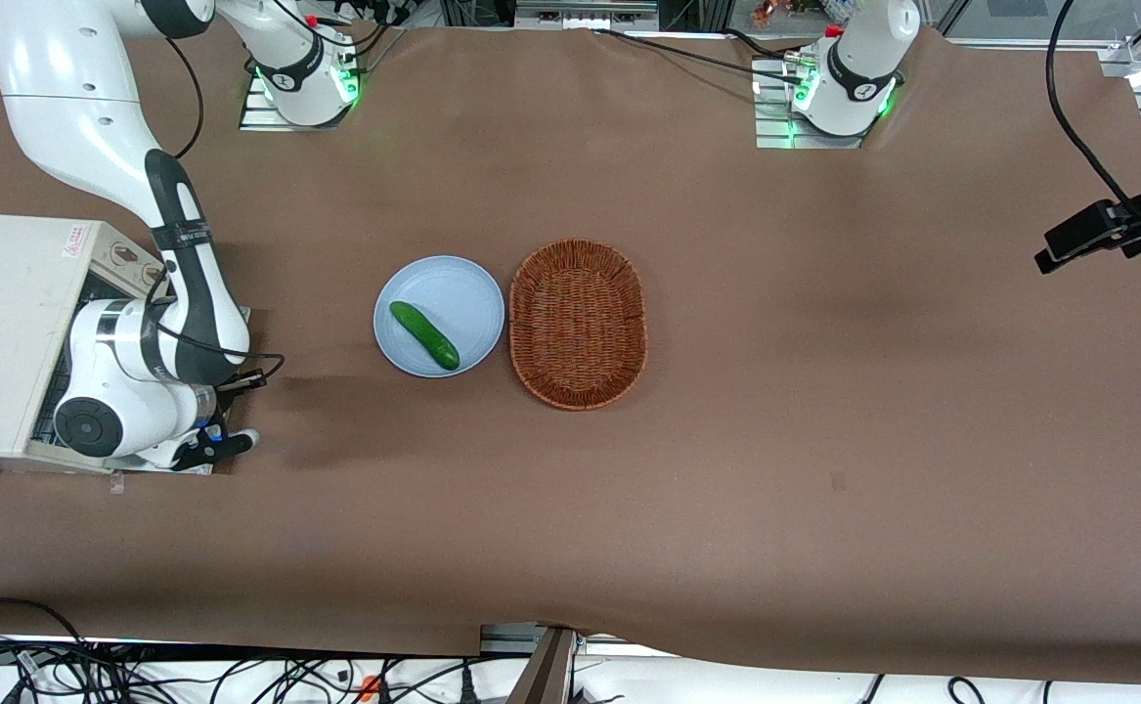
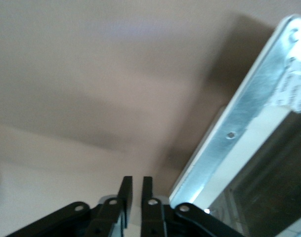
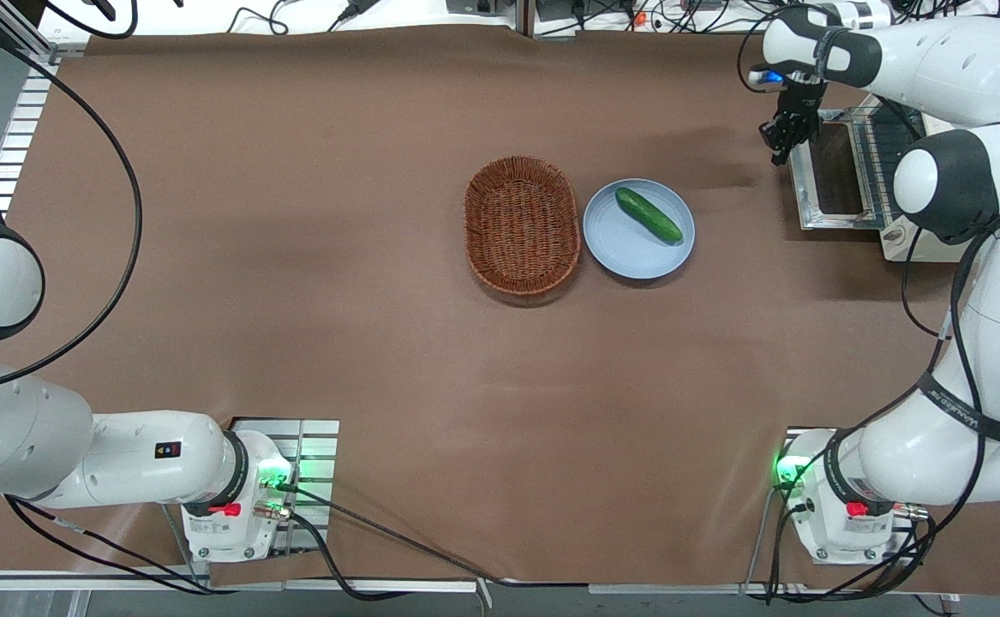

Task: Open oven door with right arm only
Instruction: 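Pull the handle outward and down with the right gripper, swinging the door open, then release the handle and lift the right gripper away from the door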

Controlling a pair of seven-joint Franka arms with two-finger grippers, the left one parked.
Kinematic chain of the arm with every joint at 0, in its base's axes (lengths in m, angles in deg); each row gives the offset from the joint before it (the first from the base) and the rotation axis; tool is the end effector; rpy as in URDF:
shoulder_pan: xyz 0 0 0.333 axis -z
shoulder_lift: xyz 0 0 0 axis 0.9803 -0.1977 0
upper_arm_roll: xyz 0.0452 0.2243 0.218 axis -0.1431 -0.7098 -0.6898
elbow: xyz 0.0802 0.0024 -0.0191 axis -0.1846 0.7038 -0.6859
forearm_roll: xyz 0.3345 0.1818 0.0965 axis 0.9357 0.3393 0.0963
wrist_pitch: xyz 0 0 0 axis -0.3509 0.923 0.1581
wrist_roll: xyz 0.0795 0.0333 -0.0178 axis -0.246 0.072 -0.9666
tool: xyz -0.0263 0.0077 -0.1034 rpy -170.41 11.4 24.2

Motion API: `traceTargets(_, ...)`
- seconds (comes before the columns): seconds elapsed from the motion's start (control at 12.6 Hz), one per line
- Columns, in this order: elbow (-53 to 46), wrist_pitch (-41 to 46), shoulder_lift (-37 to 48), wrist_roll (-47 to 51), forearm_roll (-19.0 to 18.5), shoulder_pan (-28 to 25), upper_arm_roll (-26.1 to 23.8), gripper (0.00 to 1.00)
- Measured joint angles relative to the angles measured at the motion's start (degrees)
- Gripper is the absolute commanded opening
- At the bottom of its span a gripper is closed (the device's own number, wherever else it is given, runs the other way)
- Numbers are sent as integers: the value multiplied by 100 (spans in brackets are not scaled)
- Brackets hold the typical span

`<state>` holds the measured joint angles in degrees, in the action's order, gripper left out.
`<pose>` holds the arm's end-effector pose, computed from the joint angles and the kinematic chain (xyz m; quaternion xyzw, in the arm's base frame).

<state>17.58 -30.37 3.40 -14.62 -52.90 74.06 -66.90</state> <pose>0.6823 0.0097 0.2286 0.9717 0.1444 -0.1870 0.0034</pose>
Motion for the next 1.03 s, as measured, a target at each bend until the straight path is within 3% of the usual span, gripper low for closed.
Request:
traceTargets(0.08,-80,9,49,0,0,9,19,63)
traceTargets(0.16,-142,32,131,-2,0,21,32,86)
traceTargets(0.24,-172,103,251,-15,0,32,37,100)
traceTargets(0.71,-372,770,768,-344,0,240,114,100)
traceTargets(1.03,-633,1232,1168,522,0,241,224,100)
